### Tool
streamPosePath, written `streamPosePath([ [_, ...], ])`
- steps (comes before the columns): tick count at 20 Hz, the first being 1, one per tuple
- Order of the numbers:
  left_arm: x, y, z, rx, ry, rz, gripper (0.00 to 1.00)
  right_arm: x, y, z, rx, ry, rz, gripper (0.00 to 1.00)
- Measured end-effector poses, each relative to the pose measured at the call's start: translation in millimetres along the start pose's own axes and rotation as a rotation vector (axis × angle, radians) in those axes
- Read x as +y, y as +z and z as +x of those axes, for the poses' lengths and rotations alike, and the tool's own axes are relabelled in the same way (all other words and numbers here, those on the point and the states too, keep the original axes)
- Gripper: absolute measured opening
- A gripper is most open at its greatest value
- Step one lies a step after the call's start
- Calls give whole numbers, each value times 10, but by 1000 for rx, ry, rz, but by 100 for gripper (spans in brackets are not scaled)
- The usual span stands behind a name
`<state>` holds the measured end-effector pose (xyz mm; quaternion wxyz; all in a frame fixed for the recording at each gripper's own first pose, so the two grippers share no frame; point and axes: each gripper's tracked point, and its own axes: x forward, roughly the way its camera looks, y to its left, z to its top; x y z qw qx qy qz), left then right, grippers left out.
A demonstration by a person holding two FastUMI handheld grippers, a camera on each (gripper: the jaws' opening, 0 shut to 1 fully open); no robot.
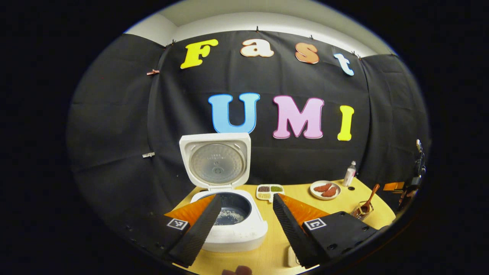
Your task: Close the left gripper, press the button to open the rice cooker; take a wooden spoon from the chopstick holder with the right hand, scoop a spoonful of rice and pour it into the rice cooker, then put the wooden spoon back into the chopstick holder.
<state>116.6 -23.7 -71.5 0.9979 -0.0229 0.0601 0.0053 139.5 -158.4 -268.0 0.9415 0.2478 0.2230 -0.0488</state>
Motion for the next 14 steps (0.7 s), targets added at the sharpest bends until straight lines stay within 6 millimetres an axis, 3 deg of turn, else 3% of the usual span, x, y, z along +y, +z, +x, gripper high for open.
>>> streamPosePath([
  [8,390,855,386,-176,60,45,94,180,137,-646,-47,6,-42,98],
  [14,513,1370,806,-260,75,48,94,242,176,-990,-59,-3,-61,99],
])
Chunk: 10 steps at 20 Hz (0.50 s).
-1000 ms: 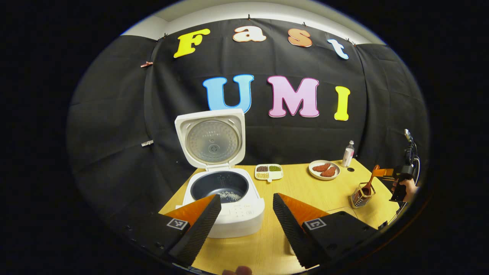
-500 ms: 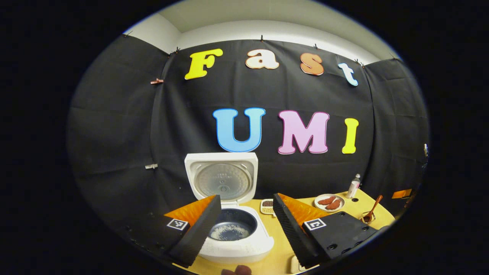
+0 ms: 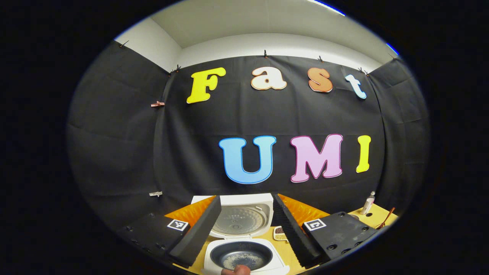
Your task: Close the left gripper, press the button to open the rice cooker; take a wooden spoon from the chopstick holder with the right hand, scoop a spoonful of rice and pour it into the rice cooker, then put the wooden spoon back into the chopstick holder.
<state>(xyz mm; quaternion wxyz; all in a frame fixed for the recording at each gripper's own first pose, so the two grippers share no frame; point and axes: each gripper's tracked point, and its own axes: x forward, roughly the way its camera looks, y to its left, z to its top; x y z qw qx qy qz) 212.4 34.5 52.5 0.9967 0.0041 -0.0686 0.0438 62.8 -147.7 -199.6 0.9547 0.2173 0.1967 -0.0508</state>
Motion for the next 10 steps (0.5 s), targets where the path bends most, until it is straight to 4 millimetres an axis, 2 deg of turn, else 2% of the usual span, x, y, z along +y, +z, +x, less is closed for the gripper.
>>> streamPosePath([
  [6,149,214,456,-71,36,-14,94,90,95,-297,-24,-18,-25,98],
  [10,302,165,841,-81,61,19,93,174,148,-487,-37,-23,-64,98],
])
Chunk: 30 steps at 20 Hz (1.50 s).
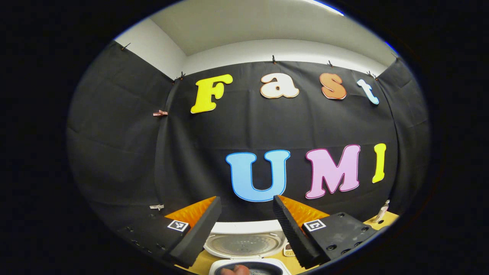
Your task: Close the left gripper, press the button to open the rice cooker; take a wooden spoon from the chopstick holder with the right hand, scoop a spoonful of rice and pour it into the rice cooker, then put the wooden spoon back into the chopstick holder.
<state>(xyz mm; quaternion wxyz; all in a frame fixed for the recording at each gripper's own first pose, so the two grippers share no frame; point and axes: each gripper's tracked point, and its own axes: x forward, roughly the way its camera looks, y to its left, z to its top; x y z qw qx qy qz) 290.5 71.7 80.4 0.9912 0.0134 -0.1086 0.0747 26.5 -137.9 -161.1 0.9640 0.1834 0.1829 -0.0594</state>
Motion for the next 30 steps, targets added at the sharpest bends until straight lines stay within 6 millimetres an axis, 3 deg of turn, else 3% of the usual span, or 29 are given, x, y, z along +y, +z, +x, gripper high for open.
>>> streamPosePath([
  [3,40,-199,321,28,0,4,93,0,5,-146,3,-14,-18,98],
  [8,96,-710,826,124,19,-20,94,-36,25,-359,6,-53,-30,98],
  [13,55,-1155,1033,220,9,-22,93,-63,42,-521,1,-88,-37,98],
  [14,58,-1266,1009,255,22,-22,93,-79,58,-537,-5,-96,-36,98],
  [16,32,-1256,979,256,30,-16,99,-104,65,-561,-13,-105,-17,98],
  [19,30,-1248,814,270,34,-27,99,-151,75,-563,-33,-113,17,99],
  [25,-37,-1310,246,302,69,-21,99,-192,231,-504,-87,-117,43,98],
  [30,-82,-1514,-308,374,76,-19,99,-268,333,-473,-110,-112,43,98],
])
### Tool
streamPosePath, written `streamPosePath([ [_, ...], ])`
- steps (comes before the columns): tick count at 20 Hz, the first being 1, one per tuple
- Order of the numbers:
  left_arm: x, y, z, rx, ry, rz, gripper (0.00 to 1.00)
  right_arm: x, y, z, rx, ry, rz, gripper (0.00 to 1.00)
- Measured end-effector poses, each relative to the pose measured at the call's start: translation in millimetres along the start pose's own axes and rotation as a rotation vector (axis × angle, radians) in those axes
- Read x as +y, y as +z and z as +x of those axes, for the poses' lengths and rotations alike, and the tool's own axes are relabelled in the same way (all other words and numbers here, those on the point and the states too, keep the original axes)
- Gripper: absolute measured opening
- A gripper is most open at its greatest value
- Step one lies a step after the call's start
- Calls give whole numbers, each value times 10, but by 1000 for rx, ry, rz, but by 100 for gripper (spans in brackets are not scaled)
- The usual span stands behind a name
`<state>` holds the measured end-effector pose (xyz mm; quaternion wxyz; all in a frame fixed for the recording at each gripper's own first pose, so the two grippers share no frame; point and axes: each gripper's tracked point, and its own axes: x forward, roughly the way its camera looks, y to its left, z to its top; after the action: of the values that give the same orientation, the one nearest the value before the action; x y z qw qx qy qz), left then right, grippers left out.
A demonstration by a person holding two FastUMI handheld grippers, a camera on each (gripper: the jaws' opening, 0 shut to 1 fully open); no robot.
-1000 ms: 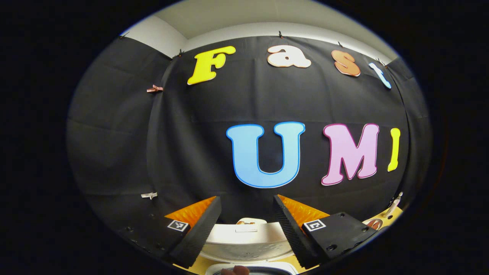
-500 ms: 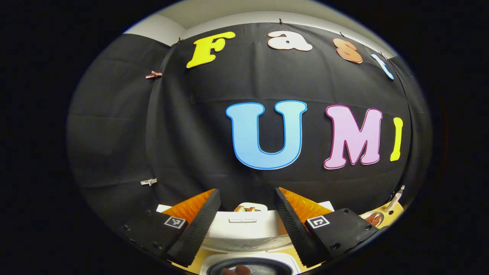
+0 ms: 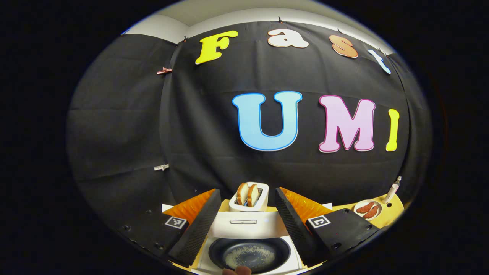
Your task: Close the left gripper, press the button to open the rice cooker; take a wooden spoon from the chopstick holder with the right hand, scoop a spoonful of rice and pour it into the rice cooker, then put the wooden spoon back into the chopstick holder.
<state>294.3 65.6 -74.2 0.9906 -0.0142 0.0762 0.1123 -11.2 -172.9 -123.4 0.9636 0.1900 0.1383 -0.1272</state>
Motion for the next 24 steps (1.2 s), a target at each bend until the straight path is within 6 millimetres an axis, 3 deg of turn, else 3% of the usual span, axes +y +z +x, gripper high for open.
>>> streamPosePath([
  [4,27,-611,-230,143,-1,2,99,-77,105,43,-16,-9,21,98],
  [7,42,-934,-228,183,-8,71,96,-87,291,117,-43,-16,22,98],
  [9,41,-1119,-236,224,-13,57,99,-37,356,157,-54,-16,39,98],
  [15,-16,-1203,-185,243,-25,95,96,127,251,224,-41,-8,23,98],
  [21,-39,-1643,-266,365,-25,38,97,138,112,171,-18,-12,12,98],
  [24,-57,-1631,-299,325,-33,41,96,206,114,166,-11,0,9,98],
])
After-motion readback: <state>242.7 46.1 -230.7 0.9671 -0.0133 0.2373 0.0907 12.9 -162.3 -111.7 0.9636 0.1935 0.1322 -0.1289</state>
